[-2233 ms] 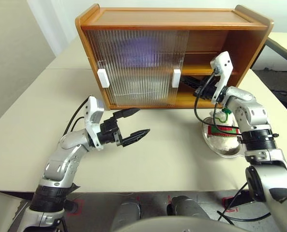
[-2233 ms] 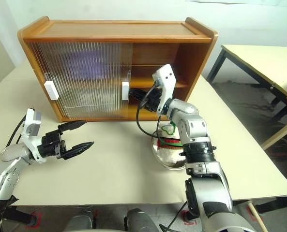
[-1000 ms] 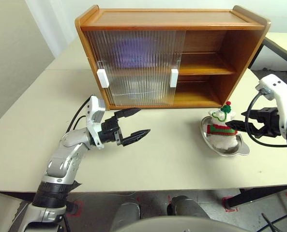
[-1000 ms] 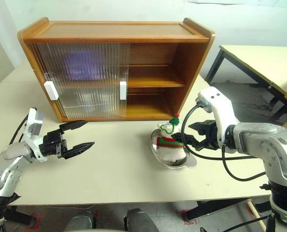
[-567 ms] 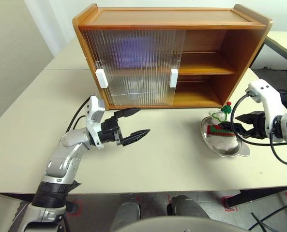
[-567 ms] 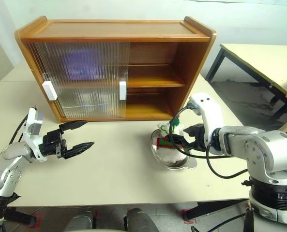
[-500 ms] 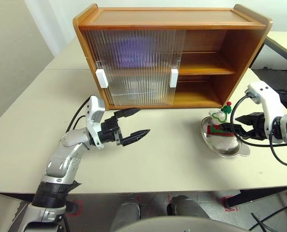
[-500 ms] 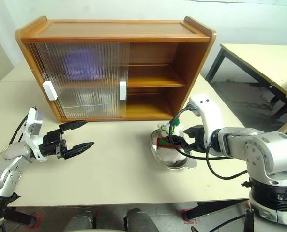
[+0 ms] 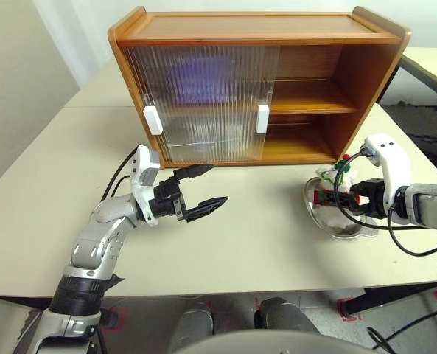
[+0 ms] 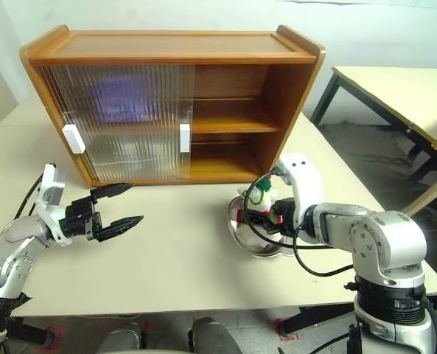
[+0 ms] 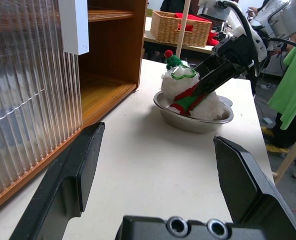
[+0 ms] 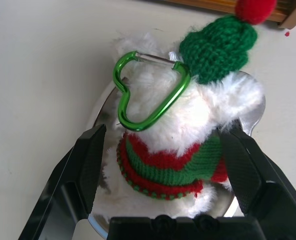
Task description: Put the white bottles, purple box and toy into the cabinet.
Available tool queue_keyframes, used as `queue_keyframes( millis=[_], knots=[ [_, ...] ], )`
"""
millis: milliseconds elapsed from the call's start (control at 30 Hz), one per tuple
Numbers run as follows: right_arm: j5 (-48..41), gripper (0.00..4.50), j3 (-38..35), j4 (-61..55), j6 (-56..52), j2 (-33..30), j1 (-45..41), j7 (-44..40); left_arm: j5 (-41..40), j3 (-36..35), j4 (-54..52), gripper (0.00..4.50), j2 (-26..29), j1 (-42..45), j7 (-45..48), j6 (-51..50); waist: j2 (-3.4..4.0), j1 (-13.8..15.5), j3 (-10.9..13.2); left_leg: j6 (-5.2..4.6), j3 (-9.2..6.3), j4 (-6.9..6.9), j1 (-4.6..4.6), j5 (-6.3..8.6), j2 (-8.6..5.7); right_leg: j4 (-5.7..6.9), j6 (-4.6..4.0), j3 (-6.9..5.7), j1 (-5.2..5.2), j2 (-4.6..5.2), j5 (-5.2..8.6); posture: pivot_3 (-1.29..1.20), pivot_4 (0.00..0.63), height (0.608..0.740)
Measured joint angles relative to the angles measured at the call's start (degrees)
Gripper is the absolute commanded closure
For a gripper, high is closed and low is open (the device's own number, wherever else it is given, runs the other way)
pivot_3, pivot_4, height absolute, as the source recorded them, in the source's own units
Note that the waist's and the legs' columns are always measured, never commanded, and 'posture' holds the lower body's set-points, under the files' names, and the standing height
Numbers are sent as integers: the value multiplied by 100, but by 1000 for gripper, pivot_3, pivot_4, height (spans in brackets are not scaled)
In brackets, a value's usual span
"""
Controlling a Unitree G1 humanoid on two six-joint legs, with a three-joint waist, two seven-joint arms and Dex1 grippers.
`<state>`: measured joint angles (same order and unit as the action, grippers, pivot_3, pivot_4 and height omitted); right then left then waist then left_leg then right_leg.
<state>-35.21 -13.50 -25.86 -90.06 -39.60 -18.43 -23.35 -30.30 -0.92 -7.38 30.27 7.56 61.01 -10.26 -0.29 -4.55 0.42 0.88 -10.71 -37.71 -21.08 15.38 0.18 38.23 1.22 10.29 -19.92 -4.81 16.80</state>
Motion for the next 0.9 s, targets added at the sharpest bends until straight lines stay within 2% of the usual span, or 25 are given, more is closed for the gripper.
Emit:
queue_keyframes(
  millis=[100,333,467,633,900],
  knots=[
    [65,692,53,127,94,36,-22,18,37,0,31,0,30,0,29,30,1,0,0,0,-1,0,0,0,0,0,-1,0,0,0,0,-105,0,740],
    [128,3174,282,166,186,-291,100,-222,7,1,40,0,57,-24,302,51,-1,13,-1,1,-1,1,-2,0,0,-1,-7,-1,0,0,4,-103,0,740],
    [138,4172,419,166,314,-412,178,-322,-172,9,-77,0,68,-75,711,136,0,13,-1,1,-1,1,-2,1,0,0,-8,-1,0,0,5,-98,0,740],
    [60,4311,339,224,379,-456,135,-544,-166,8,-113,0,60,-88,782,253,0,15,-2,1,1,-1,-2,1,0,0,-9,-1,0,0,5,-100,0,740],
    [-287,4312,-108,680,399,-849,-580,-1113,-146,12,-83,0,60,-123,780,276,2,14,-4,1,1,4,-5,1,3,0,-19,-1,-6,0,10,-103,0,740]
  ],
)
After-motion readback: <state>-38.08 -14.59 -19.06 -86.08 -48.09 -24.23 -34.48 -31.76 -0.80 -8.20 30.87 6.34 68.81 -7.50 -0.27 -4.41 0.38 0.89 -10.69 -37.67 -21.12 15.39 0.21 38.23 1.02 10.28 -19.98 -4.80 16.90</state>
